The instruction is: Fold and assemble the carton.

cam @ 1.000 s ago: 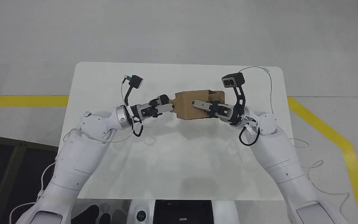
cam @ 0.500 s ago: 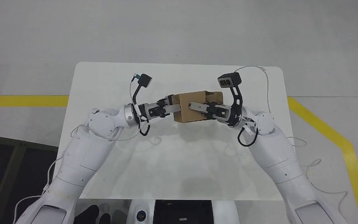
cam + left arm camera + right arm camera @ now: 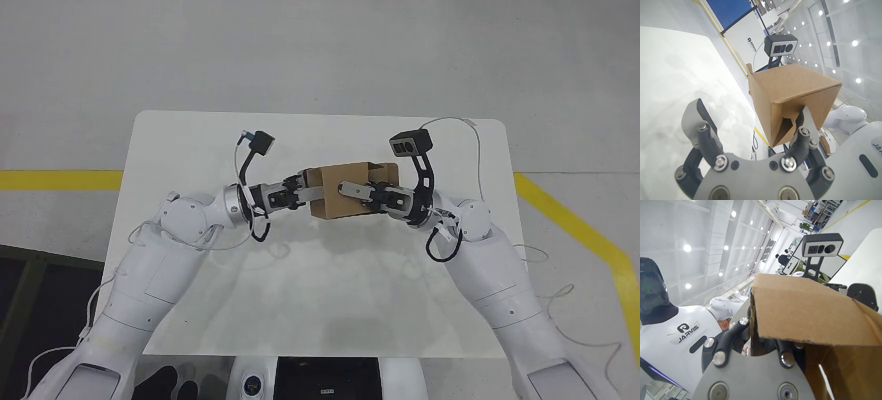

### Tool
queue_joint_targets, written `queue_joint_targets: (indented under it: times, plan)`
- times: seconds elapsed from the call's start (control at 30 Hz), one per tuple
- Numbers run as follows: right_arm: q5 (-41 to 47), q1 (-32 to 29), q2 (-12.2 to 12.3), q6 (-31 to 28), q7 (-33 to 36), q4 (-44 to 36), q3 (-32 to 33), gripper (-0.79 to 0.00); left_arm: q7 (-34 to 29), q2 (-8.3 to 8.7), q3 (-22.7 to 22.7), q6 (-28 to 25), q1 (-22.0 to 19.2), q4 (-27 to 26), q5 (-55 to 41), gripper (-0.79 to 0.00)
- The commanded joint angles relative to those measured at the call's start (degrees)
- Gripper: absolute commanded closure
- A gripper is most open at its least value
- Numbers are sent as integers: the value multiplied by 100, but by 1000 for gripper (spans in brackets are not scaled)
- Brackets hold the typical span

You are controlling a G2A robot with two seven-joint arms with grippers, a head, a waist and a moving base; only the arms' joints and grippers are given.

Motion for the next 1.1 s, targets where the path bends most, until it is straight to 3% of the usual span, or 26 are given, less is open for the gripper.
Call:
queue_joint_targets:
  times: [0.0,0.23,0.53,0.87,1.07]
  plan:
    - [-5,-4,2,0,0,-10,6,0,5,-8,27,6,-16,1,3,-785]
    - [-37,-25,19,4,4,9,65,0,-8,-3,-29,-17,-23,64,10,-785]
    - [-611,1,71,231,-100,300,183,0,11,134,-550,-37,236,-49,463,-785]
    - [-1322,117,49,1204,-382,705,-119,0,105,310,-1014,-562,561,-1022,2514,-785]
    - [-1715,171,-2,1432,-849,963,-311,0,405,389,-1206,-858,863,-1617,3979,-785]
